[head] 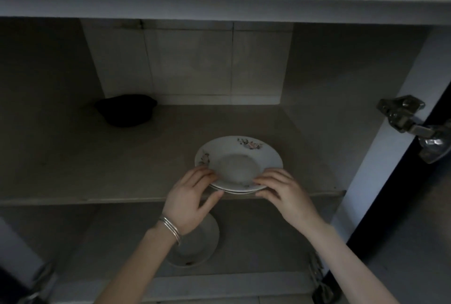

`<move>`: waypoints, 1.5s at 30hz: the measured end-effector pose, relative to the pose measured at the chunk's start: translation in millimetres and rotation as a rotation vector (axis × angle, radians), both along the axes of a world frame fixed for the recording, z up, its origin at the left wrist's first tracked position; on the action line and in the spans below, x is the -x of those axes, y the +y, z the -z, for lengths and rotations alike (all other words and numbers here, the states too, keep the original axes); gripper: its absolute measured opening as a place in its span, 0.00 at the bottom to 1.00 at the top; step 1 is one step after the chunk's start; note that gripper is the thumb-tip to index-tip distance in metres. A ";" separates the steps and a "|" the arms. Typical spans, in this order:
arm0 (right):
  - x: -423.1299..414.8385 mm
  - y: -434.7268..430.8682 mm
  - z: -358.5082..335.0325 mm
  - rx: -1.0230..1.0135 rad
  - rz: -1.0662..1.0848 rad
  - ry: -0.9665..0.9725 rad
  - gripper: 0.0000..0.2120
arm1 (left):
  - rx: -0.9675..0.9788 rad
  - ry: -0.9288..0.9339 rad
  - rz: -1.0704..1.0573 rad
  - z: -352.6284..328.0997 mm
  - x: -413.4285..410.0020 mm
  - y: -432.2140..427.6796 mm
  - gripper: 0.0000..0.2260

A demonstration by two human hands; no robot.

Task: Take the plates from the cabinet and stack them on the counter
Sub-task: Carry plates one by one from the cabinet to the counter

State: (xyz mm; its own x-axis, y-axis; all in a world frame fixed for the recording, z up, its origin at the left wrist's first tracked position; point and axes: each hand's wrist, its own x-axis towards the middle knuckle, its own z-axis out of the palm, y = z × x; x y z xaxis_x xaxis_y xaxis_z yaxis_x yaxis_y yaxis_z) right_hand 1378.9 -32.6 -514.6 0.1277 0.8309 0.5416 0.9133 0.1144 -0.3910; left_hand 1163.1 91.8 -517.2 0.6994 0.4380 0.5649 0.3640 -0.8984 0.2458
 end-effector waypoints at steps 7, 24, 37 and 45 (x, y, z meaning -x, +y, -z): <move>-15.8 5.6 -6.8 0.209 0.005 0.096 0.33 | 0.254 -0.006 -0.094 -10.9 -20.7 25.6 0.37; -18.5 41.3 -17.5 0.160 0.085 0.785 0.29 | 0.843 -0.240 -0.137 -27.0 -45.9 32.2 0.28; 35.6 -13.1 2.8 -0.006 0.160 0.841 0.38 | 0.907 -0.747 -0.142 3.0 -12.4 -32.1 0.33; 99.8 -63.2 -48.5 -0.037 0.337 0.965 0.32 | 0.962 -0.818 -0.331 -46.9 36.5 -91.3 0.25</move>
